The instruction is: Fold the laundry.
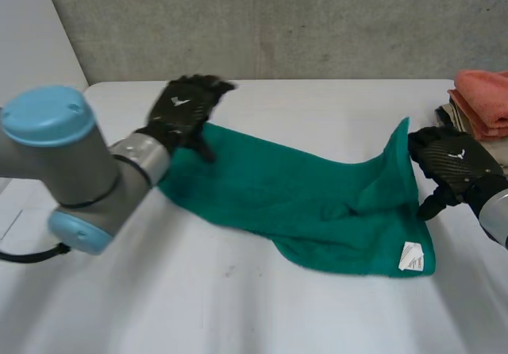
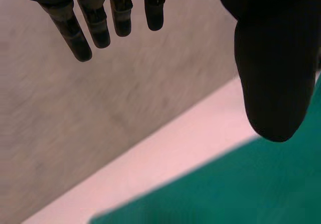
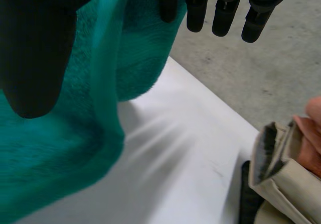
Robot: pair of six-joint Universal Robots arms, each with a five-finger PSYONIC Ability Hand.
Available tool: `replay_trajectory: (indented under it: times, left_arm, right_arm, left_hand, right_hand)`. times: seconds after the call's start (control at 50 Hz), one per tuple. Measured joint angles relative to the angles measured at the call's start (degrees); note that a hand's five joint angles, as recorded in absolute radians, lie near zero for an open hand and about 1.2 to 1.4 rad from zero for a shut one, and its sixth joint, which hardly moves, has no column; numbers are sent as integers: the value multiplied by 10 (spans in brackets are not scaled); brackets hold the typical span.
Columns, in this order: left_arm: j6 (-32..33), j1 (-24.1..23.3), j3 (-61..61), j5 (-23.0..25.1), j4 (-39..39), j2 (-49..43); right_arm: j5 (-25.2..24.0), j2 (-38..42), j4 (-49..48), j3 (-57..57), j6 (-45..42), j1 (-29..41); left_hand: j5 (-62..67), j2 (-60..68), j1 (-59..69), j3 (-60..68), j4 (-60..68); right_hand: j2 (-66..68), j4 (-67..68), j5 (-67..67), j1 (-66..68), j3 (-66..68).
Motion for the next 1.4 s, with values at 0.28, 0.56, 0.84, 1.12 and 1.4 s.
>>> replay_trajectory:
  times: [0.28, 0.56, 0.84, 1.12, 1.4]
  left_arm:
    - [172, 117, 26, 35, -59, -111]
    - [184, 94, 81, 55, 18, -181]
    - [158, 67, -3, 6, 16, -64]
    - [68, 26, -105, 1, -126, 231]
    - [40, 32, -64, -29, -187, 199]
  right_arm:
    - [-18, -88, 121, -16, -17, 5]
    - [-13, 79, 46, -31, -33, 52]
    - [41, 156, 22, -74, -106, 58]
    - [51, -11, 93, -108, -106, 53]
    - [58, 63, 200, -301, -35, 57]
  left_hand:
    - [0, 0, 2, 0, 0]
    - [528, 552, 548, 542, 554]
    - [531, 565, 548, 555, 568]
    - [531, 567, 548, 558, 570]
    - [531, 567, 548, 560, 570]
  right_hand:
    - [0, 0, 0, 0, 0]
    - [0, 0, 0, 0, 0]
    - [542, 534, 526, 513, 534]
    - [552, 562, 535, 513, 556]
    - [552, 562, 535, 513, 556]
